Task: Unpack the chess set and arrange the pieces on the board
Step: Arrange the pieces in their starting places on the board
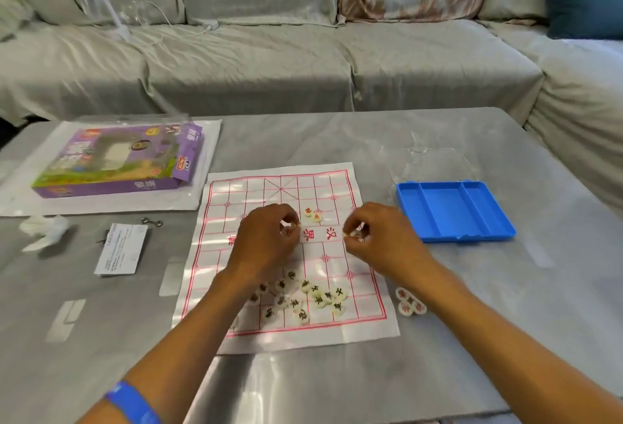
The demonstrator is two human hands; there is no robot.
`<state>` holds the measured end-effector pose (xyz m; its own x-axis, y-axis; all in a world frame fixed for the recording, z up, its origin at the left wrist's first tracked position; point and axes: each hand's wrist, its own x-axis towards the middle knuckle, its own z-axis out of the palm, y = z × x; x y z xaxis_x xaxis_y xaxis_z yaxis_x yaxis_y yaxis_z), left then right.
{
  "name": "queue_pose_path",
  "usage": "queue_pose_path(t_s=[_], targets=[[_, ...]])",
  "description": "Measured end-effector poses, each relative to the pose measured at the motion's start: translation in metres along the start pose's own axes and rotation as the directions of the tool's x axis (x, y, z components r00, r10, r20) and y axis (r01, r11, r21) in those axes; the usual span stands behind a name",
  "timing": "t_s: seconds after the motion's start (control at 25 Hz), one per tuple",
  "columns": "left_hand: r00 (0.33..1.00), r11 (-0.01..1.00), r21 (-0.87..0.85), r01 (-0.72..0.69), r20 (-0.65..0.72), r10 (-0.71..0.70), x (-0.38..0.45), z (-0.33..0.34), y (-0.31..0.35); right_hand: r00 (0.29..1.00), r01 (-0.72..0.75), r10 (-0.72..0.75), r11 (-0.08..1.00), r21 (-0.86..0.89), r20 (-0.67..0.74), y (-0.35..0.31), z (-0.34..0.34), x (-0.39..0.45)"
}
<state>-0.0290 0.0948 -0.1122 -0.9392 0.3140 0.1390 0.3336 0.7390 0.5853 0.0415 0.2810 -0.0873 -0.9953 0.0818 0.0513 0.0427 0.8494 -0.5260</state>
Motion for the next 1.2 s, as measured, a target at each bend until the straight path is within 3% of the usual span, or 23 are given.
queue_pose_path(t_s=[0.2,0.48,0.6,0.8,0.88,1.0,1.2], targets=[[0.991,0.986,0.139,-0.090,0.109,0.075,0.042,0.019,-0.017,0.997,-0.057,0.061,0.995,-0.087,0.050,0.001,0.041,0.074],[0.988,0.972,0.186,-0.145,0.086,0.131,0.035,0.016,-0.013,0.995,-0.041,0.056,0.986,-0.165,0.086,0.010,0.034,0.073],[0.984,0.973,0.164,-0.165,0.087,0.152,0.016,0.010,0.004,0.992,-0.019,0.031,0.995,-0.098,0.123,0.013,0.012,0.052],[0.959,0.978,0.067,-0.196,0.220,0.177,-0.032,0.020,0.055,0.991,-0.134,0.132,0.985,-0.104,-0.025,0.059,-0.050,-0.029],[0.911,0.955,0.063,-0.291,0.324,0.257,-0.051,0.039,0.084,0.974,-0.196,0.213,0.964,-0.181,0.076,0.077,-0.060,-0.066],[0.832,0.908,0.087,-0.411,0.444,0.334,-0.070,0.067,0.111,0.959,-0.141,0.196,0.957,-0.255,0.203,0.093,-0.048,-0.095],[0.832,0.906,0.085,-0.414,0.441,0.338,-0.069,0.082,0.116,0.983,-0.079,0.107,0.981,-0.179,0.150,0.104,-0.037,-0.094]])
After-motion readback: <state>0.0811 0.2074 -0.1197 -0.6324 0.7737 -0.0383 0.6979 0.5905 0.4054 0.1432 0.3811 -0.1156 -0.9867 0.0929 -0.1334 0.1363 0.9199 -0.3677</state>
